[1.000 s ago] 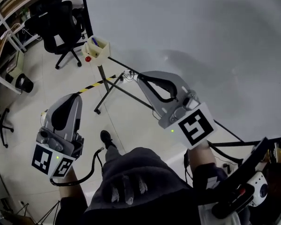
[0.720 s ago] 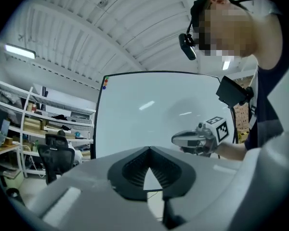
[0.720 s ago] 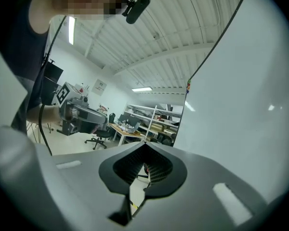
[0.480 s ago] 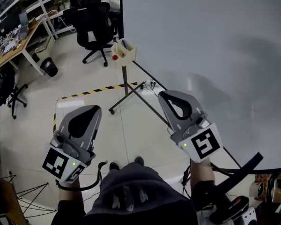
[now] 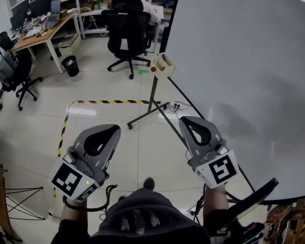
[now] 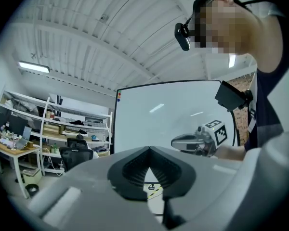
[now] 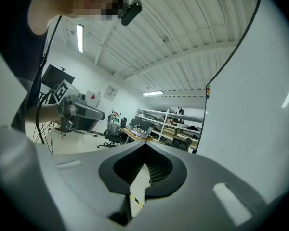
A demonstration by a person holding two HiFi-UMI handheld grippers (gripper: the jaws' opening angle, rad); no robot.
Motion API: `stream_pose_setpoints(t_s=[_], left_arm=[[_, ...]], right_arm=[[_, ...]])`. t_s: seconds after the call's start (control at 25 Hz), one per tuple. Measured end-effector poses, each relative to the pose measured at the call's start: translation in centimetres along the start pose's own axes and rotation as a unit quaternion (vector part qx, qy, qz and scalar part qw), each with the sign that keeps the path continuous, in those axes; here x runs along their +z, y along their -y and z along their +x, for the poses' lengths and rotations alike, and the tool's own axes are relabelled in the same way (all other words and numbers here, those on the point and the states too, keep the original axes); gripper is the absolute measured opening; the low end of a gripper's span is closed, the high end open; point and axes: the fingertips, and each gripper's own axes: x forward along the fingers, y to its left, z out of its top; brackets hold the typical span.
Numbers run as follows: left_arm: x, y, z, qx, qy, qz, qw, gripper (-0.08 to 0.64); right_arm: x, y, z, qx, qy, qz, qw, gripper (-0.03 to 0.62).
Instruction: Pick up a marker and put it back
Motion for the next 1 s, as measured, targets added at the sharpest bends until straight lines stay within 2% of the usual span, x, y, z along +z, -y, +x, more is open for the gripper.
stream_pose_setpoints(t_s=[0.16,0.28,0.36,0.48,0.56,0.76,1.0], left_arm=[[0.5,-0.3,-2.5,-0.007,-0.008,0.009,0.9999,0.006],[1.1,-0.8,-3.8,-0.007,-0.007,-0.001,0.9999,0.006],[0.9,-0.7,-6.4,-0.01,-0.005,-0.011,0.9999,0.006],[-0.5,0.9,-10.8,-0.045,-0.012,-0.034,0.9983,0.006],[-1.0,2.2,-11.9,-0.065,-0.017,-0.039,0.997,0.006],[-0.7,5.2,-12.2,-0.088,-0.012,-0.031,0.9956,0.006],[-0.3,9.7,-11.1,-0.101,-0.018,-0.024,0.9944,0.006]], right_arm=[[1.7,-1.9,0.3,0.004,-0.009,-0.012,1.0,0.002],[2.2,-2.6,0.3,0.002,-0.028,-0.018,0.999,0.002],[3.0,-5.3,0.0,0.002,-0.033,-0.024,0.999,0.002],[4.3,-11.2,-2.0,-0.012,-0.034,-0.022,0.999,0.002],[4.4,-13.1,-3.2,-0.017,-0.048,-0.027,0.998,0.002],[5.2,-13.8,-6.2,-0.034,-0.059,-0.044,0.997,0.002],[5.3,-13.1,-11.3,-0.053,-0.045,-0.04,0.997,0.002]])
